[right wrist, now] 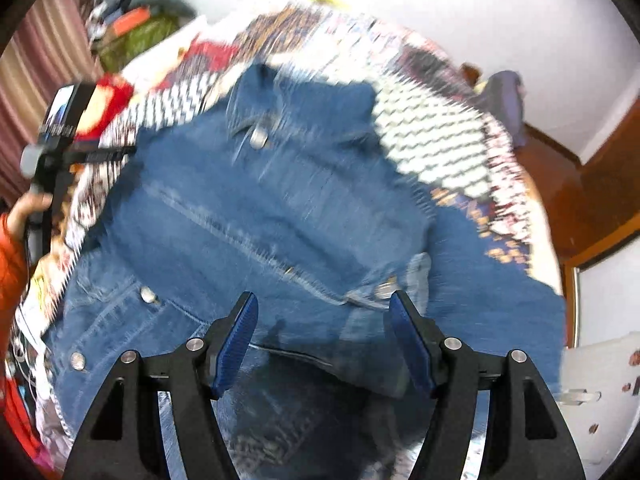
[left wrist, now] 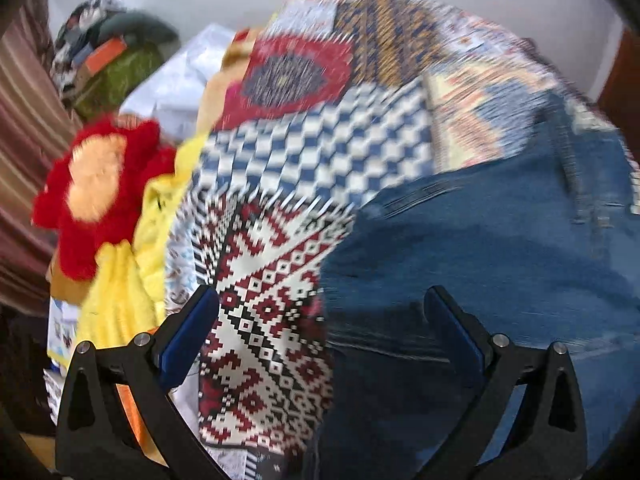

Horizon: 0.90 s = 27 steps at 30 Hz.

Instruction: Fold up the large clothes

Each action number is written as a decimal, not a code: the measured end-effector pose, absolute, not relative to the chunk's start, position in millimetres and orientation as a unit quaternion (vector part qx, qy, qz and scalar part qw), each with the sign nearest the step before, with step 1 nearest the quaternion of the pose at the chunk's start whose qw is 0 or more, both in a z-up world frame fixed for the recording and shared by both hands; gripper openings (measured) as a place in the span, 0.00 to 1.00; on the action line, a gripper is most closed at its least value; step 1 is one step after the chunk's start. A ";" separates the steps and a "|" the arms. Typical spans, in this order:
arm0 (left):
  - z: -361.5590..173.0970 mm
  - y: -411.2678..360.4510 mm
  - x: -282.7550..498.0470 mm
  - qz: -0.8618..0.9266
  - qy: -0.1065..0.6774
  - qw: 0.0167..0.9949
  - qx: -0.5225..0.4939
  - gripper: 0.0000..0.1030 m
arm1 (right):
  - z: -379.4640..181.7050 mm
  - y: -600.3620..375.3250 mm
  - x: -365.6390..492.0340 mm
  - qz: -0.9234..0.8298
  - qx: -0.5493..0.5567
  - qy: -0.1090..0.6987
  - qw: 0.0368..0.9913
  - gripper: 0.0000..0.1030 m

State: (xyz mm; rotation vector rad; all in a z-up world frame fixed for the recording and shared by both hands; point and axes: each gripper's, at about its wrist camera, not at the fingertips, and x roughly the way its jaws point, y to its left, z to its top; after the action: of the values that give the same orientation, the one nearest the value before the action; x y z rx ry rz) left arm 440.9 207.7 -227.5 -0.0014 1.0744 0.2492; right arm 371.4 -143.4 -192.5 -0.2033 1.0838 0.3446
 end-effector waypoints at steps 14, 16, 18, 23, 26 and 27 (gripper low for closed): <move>-131.0 66.8 404.0 -0.037 0.453 0.890 0.002 1.00 | -146.3 -293.8 348.8 0.030 0.010 0.465 0.885 0.75; -135.2 43.1 403.9 -0.056 0.460 0.886 0.010 1.00 | -154.7 -317.5 347.0 0.014 0.030 0.473 0.880 0.75; -143.1 19.2 404.6 -0.076 0.471 0.879 0.016 1.00 | -167.6 -342.1 345.7 -0.006 0.049 0.481 0.875 0.75; -177.5 -32.0 408.4 -0.111 0.511 0.852 0.043 1.00 | -212.4 -393.9 344.5 -0.044 0.108 0.522 0.845 0.75; -200.1 -49.3 410.2 -0.117 0.528 0.839 0.064 1.00 | -234.7 -418.9 343.7 -0.036 0.178 0.535 0.825 0.75; -207.1 -51.8 411.3 -0.119 0.535 0.833 0.067 1.00 | -242.9 -429.1 344.5 -0.029 0.214 0.537 0.815 0.75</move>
State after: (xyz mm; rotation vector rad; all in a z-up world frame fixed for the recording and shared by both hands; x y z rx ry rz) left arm 411.3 -51.8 -207.1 0.1412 1.1347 -0.2522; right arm 344.4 -429.1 -242.9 0.4556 1.1457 -0.0621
